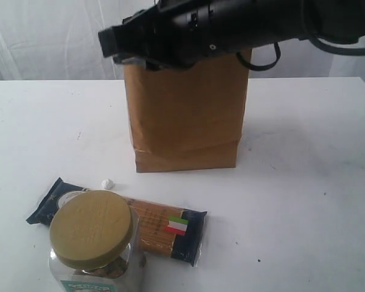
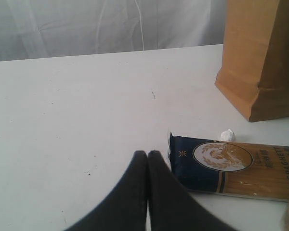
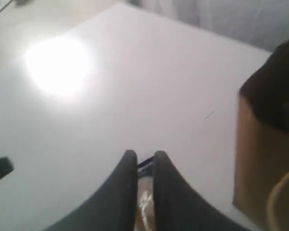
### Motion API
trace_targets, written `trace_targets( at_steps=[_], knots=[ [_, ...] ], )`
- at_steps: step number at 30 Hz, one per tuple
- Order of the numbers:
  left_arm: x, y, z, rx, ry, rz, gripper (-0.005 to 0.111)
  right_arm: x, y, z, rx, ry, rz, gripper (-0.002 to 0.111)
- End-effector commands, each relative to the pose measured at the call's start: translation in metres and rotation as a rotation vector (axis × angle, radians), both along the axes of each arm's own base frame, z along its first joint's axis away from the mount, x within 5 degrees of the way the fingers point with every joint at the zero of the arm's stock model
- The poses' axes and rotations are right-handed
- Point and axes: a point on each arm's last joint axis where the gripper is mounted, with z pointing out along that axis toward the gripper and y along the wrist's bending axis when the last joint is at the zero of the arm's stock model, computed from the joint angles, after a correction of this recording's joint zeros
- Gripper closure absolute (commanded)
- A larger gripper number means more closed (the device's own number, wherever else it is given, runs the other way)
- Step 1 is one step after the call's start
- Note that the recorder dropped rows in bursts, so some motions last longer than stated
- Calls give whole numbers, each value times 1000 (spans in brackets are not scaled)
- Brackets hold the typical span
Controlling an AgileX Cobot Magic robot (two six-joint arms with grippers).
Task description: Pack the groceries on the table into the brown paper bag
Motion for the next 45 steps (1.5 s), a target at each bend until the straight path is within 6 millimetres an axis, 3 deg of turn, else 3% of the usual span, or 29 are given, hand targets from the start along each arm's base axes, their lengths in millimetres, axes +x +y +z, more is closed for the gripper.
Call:
trace_targets(
  at_steps=[1, 5, 8, 13, 16, 21, 26, 29, 34, 38, 41, 45],
  knots=[
    [0, 0, -1, -10, -1, -5, 107, -22, 8, -5, -79, 55, 151, 108],
    [0, 0, -1, -10, -1, -5, 107, -35, 20, -7, -139, -24, 223, 108],
    [0, 0, -1, -10, -1, -5, 107, -35, 21, -6, -144, -59, 211, 108],
    [0, 0, -1, -10, -1, -5, 107, -23, 8, 1, -177, -114, 69, 108],
    [0, 0, -1, -10, -1, -5, 107, -12, -17, 5, -286, -149, -78, 108],
    [0, 0, -1, -10, -1, -5, 107, 8, -78, 9, -454, -160, -487, 108],
    [0, 0, -1, -10, -1, -5, 107, 16, -144, -14, -488, -114, -909, 108],
    [0, 0, -1, -10, -1, -5, 107, 4, -165, -33, -433, -70, -975, 108],
    [0, 0, -1, -10, -1, -5, 107, -41, -166, -47, -243, -204, -778, 108],
    [0, 0, -1, -10, -1, -5, 107, -86, -167, -35, -96, -446, -599, 108],
    [0, 0, 0, -34, -7, 1, 107, -111, -182, -32, -87, -499, -639, 108],
    [0, -2, 4, -423, 26, 40, 107, -134, -214, -33, -174, -454, -851, 108]
  ],
)
